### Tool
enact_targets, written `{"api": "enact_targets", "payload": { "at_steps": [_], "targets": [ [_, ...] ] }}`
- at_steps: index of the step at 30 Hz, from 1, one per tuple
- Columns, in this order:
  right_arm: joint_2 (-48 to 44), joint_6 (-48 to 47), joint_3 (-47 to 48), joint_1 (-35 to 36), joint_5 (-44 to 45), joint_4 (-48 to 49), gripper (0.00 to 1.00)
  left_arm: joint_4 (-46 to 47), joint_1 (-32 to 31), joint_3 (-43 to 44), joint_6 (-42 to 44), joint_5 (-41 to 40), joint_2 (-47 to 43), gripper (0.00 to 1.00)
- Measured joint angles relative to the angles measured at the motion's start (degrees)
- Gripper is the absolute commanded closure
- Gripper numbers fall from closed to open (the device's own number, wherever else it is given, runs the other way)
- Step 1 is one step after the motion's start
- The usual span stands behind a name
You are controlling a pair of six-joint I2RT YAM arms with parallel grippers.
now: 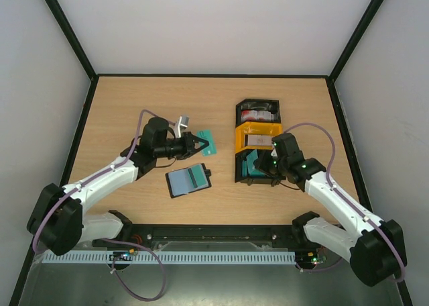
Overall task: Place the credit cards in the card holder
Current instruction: Place the credit card in the storage box.
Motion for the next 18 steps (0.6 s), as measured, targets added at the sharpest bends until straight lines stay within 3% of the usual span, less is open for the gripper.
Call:
{"api": "enact_targets", "payload": {
  "at_steps": [3, 6, 8, 14, 18],
  "targets": [
    [1.9, 0.0, -0.2, 0.7, 0.9, 0.0, 0.95, -0.4, 0.0, -0.6, 0.2, -0.4, 0.0, 0.97],
    [2.8, 0.2, -0.4, 1.0, 1.5, 0.0, 0.63, -0.7, 0.0, -1.2, 0.2, -0.7, -0.3, 0.97],
    [3.0, 0.3, -0.6, 1.1, 1.7, 0.2, 0.52, -0.8, 0.0, -1.5, 0.3, -0.9, -0.6, 0.97],
    [2.8, -2.3, 2.1, 1.7, 5.1, -3.6, 0.36, -2.0, -0.2, -1.6, 0.9, -1.5, -2.0, 0.97],
    [1.3, -3.9, 6.5, 1.7, 6.4, -4.5, 0.3, -3.3, -0.2, -1.6, 1.4, -2.0, -3.2, 0.97]
  ]
}}
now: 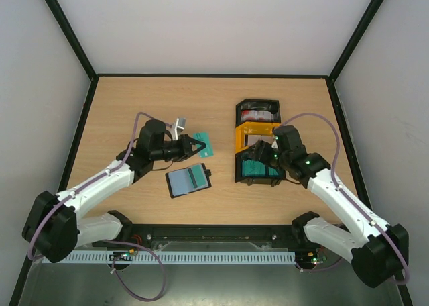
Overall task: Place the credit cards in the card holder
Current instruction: Place the credit card in the storage box.
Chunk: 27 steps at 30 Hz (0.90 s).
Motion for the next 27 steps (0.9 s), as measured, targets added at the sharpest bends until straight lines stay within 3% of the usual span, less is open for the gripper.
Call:
{"api": "enact_targets", "payload": {
  "at_steps": [3, 6, 12, 17, 22, 24, 27],
  "targets": [
    [-1.8, 0.4, 0.0, 0.4, -5.8, 5.4, 0.29, -0.1, 0.0, 0.0, 0.3, -0.1, -1.1, 0.97],
    [-2.5, 4.9, -2.5, 1.6, -15.9, 19.1, 0.29, 0.4, 0.0, -0.1, 0.4, 0.5, -2.6, 0.97],
    [2.2, 12.7, -3.5, 5.2, -27.3, 39.9, 0.3, 5.1, 0.0, -0.9, -1.3, 3.8, -5.2, 0.97],
    [8.0, 16.3, -2.6, 8.2, -32.2, 49.2, 0.56, 9.9, -0.1, -1.7, -3.6, 6.4, -5.7, 0.97],
    [9.4, 19.3, -2.8, 8.9, -33.4, 54.7, 0.89, 14.2, -0.2, -3.5, -6.3, 7.3, -6.1, 0.97],
    [9.5, 20.5, -3.4, 8.9, -33.4, 56.3, 0.95, 16.0, -0.2, -3.8, -7.2, 7.6, -6.6, 0.97],
    [9.5, 22.6, -4.5, 8.9, -33.3, 59.0, 0.93, 17.3, -0.3, -4.4, -8.2, 7.6, -7.5, 0.96]
  ]
}}
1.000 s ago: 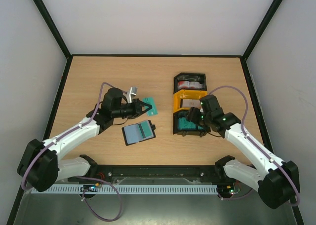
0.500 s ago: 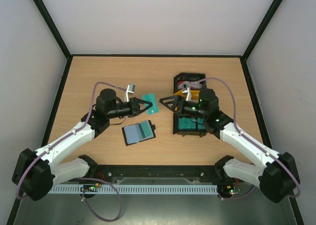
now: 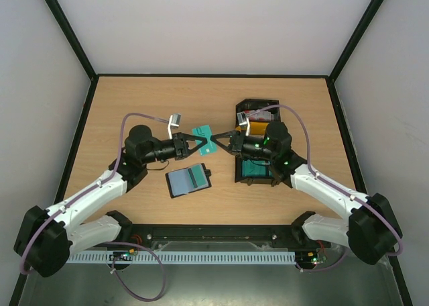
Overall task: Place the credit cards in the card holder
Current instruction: Place the credit card in the storage box, then insert the credit card into the card holder.
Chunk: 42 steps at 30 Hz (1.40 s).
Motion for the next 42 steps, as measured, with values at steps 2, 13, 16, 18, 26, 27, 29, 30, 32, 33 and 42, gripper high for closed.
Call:
{"api": "enact_targets", "payload": {
  "at_steps": [2, 13, 16, 18, 26, 27, 29, 30, 32, 33, 42],
  "targets": [
    [0.0, 0.8, -0.3, 0.0, -0.2, 1.1, 0.87, 0.5, 0.0, -0.3, -0.4, -0.2, -0.3, 0.95],
    [2.7, 1.4, -0.3, 0.1, -1.8, 3.6, 0.9, 2.4, 0.0, -2.3, -3.0, -0.6, -0.6, 0.94],
    [2.7, 1.4, -0.3, 0.2, -1.8, 3.9, 0.89, 2.5, -0.4, -2.4, -3.4, -0.6, -0.5, 0.94],
    [2.9, 1.3, -0.3, 0.3, -1.8, 4.5, 0.9, 2.6, -0.6, -2.4, -3.5, -0.6, -0.4, 0.94],
    [4.2, 1.2, -0.3, 0.7, -1.3, 6.0, 0.98, 2.8, -0.6, -2.6, -3.1, -0.7, 0.1, 0.63],
    [4.2, 1.0, -0.3, 0.8, -0.8, 6.0, 0.98, 1.7, -0.6, -2.6, -3.1, -1.6, 0.0, 0.52],
    [4.2, -0.5, -0.3, 0.9, 1.1, 5.0, 0.98, -1.9, -0.7, -2.5, -1.2, -4.3, -0.4, 0.38],
    [4.2, -1.3, -0.3, 0.9, 1.9, 4.1, 0.98, -5.4, -0.8, -2.3, -0.3, -6.9, -0.7, 0.35],
    [4.7, -3.7, -0.3, 1.0, 4.6, 1.5, 0.98, -12.9, -1.0, -2.0, 1.6, -12.9, -1.2, 0.34],
    [5.4, -4.7, -0.3, 1.1, 6.1, 0.0, 0.98, -16.0, -1.0, -1.8, 2.5, -15.4, -1.2, 0.35],
    [16.6, -12.8, -0.2, 8.0, 16.4, -6.6, 0.98, -36.2, -0.9, -7.6, 3.0, -33.9, -1.7, 0.6]
  ]
}}
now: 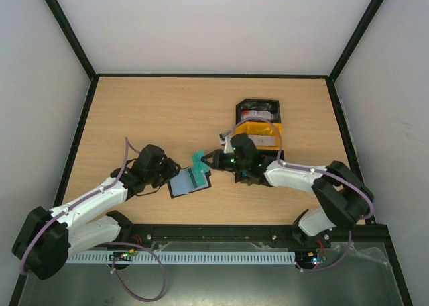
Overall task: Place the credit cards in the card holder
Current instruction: Insert the credit card into the card holder.
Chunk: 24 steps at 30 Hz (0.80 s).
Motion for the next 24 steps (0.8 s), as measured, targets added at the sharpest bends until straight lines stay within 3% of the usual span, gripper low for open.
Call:
{"api": "enact_targets", "payload": {
  "at_steps": [8, 24],
  "targets": [
    [8.9, -3.3, -0.1, 7.8, 4.6, 2.1, 0.98, -2.2, 0.0, -5.9, -0.3, -2.6, -0.8, 0.88],
    [18.9, -1.1, -1.1, 9.6, 7.4, 13.2, 0.98, 1.0, 0.0, -9.7, -0.4, -0.5, 1.6, 0.94]
  ]
}}
